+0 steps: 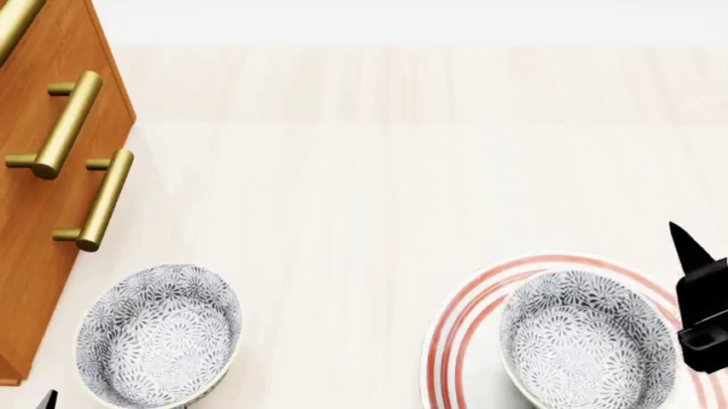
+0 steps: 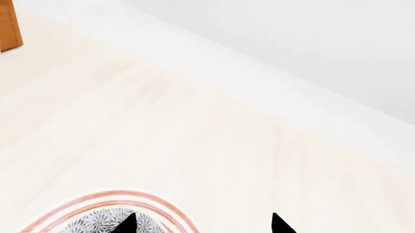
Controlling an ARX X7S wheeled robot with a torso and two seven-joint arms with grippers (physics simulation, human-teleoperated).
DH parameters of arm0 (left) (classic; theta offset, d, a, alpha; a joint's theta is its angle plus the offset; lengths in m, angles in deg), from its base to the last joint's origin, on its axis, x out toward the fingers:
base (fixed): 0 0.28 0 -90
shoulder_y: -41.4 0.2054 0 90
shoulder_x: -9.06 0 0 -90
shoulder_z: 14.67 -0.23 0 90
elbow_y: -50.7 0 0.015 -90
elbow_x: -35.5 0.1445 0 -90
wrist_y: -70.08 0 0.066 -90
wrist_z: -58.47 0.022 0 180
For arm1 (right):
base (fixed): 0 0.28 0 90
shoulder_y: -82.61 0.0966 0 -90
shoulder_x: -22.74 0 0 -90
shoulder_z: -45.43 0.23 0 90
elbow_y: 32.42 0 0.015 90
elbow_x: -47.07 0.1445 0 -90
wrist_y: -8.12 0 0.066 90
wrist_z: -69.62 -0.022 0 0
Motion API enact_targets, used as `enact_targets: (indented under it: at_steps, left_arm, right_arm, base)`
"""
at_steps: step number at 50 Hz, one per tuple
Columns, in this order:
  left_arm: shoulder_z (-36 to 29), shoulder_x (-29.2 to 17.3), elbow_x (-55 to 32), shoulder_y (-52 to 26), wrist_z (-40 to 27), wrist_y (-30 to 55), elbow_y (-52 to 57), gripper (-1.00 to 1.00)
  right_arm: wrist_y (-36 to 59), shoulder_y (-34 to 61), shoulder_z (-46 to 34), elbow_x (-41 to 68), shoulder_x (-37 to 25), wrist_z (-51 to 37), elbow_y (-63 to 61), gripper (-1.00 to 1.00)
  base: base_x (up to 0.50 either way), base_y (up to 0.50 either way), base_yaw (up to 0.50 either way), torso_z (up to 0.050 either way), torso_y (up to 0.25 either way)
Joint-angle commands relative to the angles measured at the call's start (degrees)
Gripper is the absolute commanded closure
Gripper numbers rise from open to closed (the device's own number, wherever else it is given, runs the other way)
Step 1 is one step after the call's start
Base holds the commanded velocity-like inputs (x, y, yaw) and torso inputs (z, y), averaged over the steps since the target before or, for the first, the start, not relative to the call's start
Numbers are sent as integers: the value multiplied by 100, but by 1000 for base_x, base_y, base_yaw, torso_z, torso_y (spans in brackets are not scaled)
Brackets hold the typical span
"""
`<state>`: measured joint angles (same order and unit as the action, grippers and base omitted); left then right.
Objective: Pick up the bowl and put it in the front on the plate.
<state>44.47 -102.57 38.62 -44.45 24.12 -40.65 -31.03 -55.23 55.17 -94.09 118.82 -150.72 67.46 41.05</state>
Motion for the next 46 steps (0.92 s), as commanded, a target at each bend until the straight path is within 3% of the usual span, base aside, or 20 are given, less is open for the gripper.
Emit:
enact_targets:
  at_steps: [1, 6, 16, 24, 28, 33, 34, 35, 38, 39, 40, 46]
  left_arm:
    - [80, 84, 164, 12, 89, -94, 38, -100]
    - [79, 75, 171, 15, 77, -90, 56, -100]
    - [125, 35, 188, 15, 31, -60, 158, -100]
    - [275, -49, 234, 27, -74, 38, 364, -100]
    - [300, -61, 250, 12, -96, 65, 364, -100]
    - [403, -114, 296, 10, -168, 136, 438, -100]
    - [419, -128, 316, 8, -177, 157, 451, -100]
    - [485, -163, 336, 20, -223, 183, 450, -100]
    - [621, -243, 381, 48, -306, 253, 544, -100]
    - [679, -280, 491, 85, -381, 225, 650, -100]
    - [715, -315, 553, 119, -425, 178, 725, -100]
    - [912, -570, 1205, 481, -844, -374, 852, -100]
  right_arm:
    - [166, 334, 416, -33, -91, 170, -194, -100]
    - [98, 387, 502, 40, -255, 191, -257, -100]
    - [-991, 143, 358, 495, -653, -83, -153, -100]
    - [-4960, -1068, -827, 134, -653, -1261, 89, -100]
    - [-6294, -1512, -1262, -99, -653, -1943, 270, -100]
    - [-8627, -2169, -1870, 49, -555, -2418, 487, -100]
    - [-8663, -2418, -1569, -62, -403, -2666, 603, -100]
    - [-8664, -3277, -710, -314, 295, -2839, 888, -100]
    - [-8615, -5855, 1868, -34, 1057, -2350, 859, -100]
    - [-8553, -6429, 2728, -324, 1299, -2549, 1006, -100]
    - [-8553, -6386, 3246, -460, 1511, -2591, 1088, -100]
    - [-8369, -6103, 3110, -2071, 2646, -3033, 1662, -100]
  base:
    - [0, 0, 0, 0, 0]
    - [0, 0, 0, 0, 0]
    - [0, 0, 0, 0, 0]
    - [0, 0, 0, 0, 0]
    - [0, 0, 0, 0, 0]
    - [0, 0, 0, 0, 0]
    - [0, 0, 0, 0, 0]
    - [0, 0, 0, 0, 0]
    - [0, 0, 0, 0, 0]
    - [0, 0, 0, 0, 0]
    - [0, 0, 0, 0, 0]
    - [0, 0, 0, 0, 0]
